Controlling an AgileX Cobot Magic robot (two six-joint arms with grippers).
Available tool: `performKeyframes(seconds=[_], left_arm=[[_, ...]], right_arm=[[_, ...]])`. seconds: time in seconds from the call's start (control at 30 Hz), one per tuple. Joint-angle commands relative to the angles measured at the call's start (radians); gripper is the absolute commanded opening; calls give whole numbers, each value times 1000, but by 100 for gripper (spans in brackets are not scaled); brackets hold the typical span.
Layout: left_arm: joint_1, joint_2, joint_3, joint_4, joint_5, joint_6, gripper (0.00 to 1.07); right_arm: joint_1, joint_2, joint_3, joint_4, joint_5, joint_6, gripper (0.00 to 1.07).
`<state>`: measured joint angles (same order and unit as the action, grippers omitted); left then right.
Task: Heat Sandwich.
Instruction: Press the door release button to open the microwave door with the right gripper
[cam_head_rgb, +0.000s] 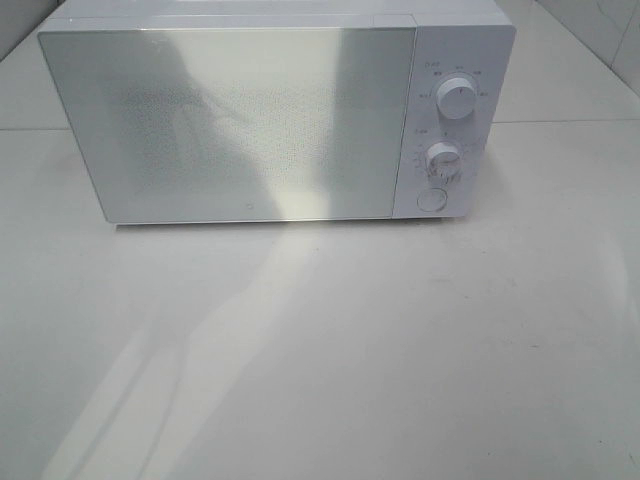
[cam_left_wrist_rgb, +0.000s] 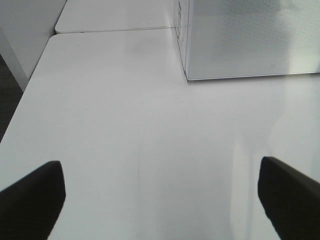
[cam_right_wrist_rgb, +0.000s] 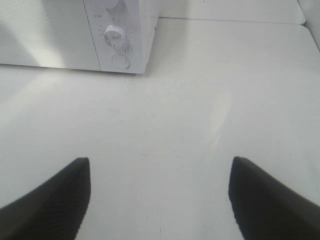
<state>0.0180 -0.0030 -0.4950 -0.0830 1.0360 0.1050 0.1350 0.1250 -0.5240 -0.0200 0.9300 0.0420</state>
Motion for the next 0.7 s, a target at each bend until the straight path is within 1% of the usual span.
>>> performKeyframes(seconds=[0.03, 0.17, 0.2, 0.47, 0.57, 0.6, 0.7], left_arm=[[2, -28, 1, -11, -7, -9, 100], [2, -28, 1, -11, -7, -9, 100], [2, -28, 1, -11, -7, -9, 100], [2, -28, 1, -11, -7, -9, 100], [2, -28, 1, -11, -7, -9, 100], [2, -28, 1, -11, -7, -9, 100], [2, -28, 1, -11, -7, -9, 100]], right_arm=[[-7, 38, -1, -1, -65, 2, 74], [-7, 133, 8, 2, -178, 14, 74], [-7, 133, 8, 2, -178, 14, 74], [-7, 316, 11, 2, -357, 14, 74], [-7, 356, 11, 2, -399, 14, 74], [-7, 400, 11, 2, -439, 14, 74], [-7, 439, 11, 2, -478, 14, 74]])
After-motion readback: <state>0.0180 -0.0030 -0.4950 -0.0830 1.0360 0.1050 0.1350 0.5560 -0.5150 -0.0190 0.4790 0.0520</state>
